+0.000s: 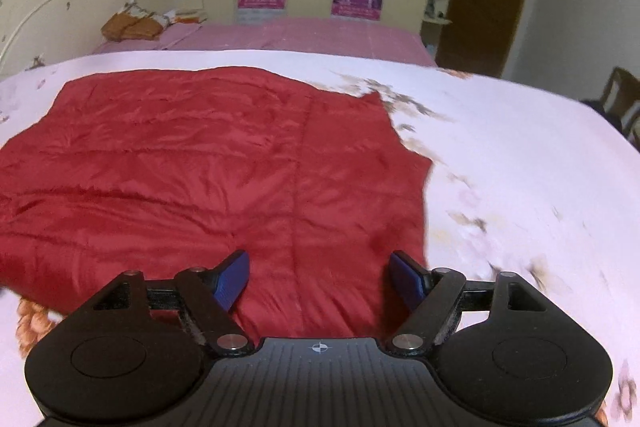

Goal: Fold large clothes

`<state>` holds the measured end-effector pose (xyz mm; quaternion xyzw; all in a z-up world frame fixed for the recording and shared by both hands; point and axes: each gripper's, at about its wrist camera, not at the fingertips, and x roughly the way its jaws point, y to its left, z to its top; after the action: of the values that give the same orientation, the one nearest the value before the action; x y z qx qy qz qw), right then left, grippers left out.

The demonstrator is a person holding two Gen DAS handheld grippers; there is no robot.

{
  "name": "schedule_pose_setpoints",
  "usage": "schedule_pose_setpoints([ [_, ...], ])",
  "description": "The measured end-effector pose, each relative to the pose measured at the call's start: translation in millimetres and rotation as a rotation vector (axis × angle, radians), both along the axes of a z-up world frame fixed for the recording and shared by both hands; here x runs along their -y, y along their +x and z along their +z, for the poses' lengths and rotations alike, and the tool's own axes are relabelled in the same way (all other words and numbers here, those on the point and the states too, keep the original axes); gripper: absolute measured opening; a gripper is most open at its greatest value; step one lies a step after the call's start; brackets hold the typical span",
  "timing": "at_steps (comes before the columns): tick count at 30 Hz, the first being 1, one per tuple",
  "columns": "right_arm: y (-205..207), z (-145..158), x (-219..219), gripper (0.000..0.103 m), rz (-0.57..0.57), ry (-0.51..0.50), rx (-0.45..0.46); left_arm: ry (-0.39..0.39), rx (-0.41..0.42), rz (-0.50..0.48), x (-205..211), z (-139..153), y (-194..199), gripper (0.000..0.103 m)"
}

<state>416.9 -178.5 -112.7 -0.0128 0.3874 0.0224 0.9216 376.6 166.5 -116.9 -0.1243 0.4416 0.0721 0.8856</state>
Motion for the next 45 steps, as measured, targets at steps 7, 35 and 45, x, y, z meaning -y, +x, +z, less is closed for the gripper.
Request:
schedule_pose_setpoints([
  [7,-28,-2,26,0.103,-0.076,0.163,-0.078,-0.229,-0.043,0.093,-22,-14,-34,0.099],
  [35,13,-3,28,0.019,-0.159,0.511,-0.048,-0.447,0.092,0.174,-25,-20,18,0.024],
  [45,-50,17,28,0.018,-0.135,0.471,-0.065,-0.423,0.050,0.060,-26,-1,-34,0.023],
])
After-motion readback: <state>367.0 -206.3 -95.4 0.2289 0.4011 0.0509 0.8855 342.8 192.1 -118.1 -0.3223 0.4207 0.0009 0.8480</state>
